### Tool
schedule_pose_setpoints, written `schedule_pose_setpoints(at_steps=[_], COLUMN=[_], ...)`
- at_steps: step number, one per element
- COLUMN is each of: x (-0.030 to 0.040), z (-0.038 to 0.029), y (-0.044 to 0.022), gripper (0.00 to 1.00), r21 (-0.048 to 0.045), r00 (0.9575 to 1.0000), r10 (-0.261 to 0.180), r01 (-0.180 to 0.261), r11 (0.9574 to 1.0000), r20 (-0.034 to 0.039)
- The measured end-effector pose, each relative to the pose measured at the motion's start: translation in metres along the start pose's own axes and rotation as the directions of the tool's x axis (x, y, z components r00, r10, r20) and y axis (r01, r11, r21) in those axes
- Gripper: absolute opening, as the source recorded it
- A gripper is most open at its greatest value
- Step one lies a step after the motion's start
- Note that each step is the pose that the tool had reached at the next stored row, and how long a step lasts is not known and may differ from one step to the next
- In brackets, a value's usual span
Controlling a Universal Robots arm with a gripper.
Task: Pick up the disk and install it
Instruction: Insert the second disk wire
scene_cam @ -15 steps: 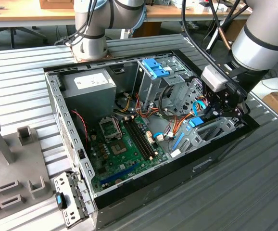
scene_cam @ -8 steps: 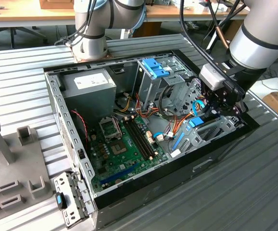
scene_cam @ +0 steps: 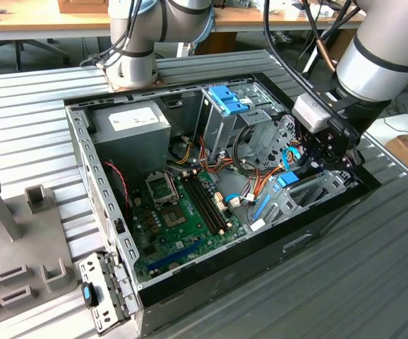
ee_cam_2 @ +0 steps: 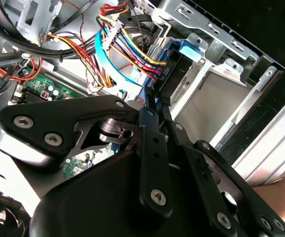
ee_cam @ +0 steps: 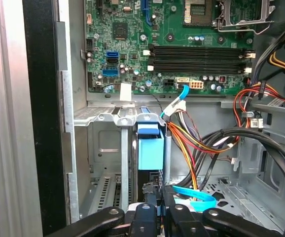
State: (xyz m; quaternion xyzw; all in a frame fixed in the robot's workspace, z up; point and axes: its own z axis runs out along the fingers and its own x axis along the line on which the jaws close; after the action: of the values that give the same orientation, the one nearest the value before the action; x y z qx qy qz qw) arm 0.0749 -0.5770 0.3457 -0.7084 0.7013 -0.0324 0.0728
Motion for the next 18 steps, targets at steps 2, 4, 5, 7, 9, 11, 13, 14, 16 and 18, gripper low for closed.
schedule_pose_setpoints(at_steps=[2, 4, 5, 7, 9, 11, 13, 14, 16, 18], x=[0.0003, 0.0003, 0.0003, 0.0004, 0.0004, 0.0004, 0.0003, 0.0003, 0.0003, 0.0000], z=[0.0065, 0.0063, 0.0063, 0.0063, 0.0063, 0.0063, 0.0063, 0.0063, 0.0058, 0.0007], y=[0.0010, 0.0009, 0.0010, 0.0009, 0.0010, 0.0010, 0.0010, 0.0010, 0.0009, 0.0001], gripper=[0.16, 0.16, 0.16, 0.16, 0.16, 0.16, 0.17, 0.23, 0.30, 0.30], r21=[0.0003, 0.0000, 0.0000, 0.0000, 0.0000, 0.0000, -0.0001, 0.0000, 0.0000, 0.0000], r00=[1.0000, 1.0000, 1.0000, 1.0000, 1.0000, 1.0000, 1.0000, 1.0000, 1.0000, 1.0000], r10=[0.000, 0.000, 0.000, 0.000, 0.000, 0.000, 0.000, 0.000, 0.000, 0.000], r01=[0.000, 0.000, 0.000, 0.000, 0.000, 0.000, 0.000, 0.000, 0.000, 0.000], r11=[1.0000, 1.0000, 1.0000, 1.0000, 1.0000, 1.0000, 1.0000, 1.0000, 1.0000, 1.0000], r20=[0.0013, 0.0001, 0.0002, 0.0001, 0.0001, 0.0000, 0.0000, 0.0000, -0.0001, 0.0001])
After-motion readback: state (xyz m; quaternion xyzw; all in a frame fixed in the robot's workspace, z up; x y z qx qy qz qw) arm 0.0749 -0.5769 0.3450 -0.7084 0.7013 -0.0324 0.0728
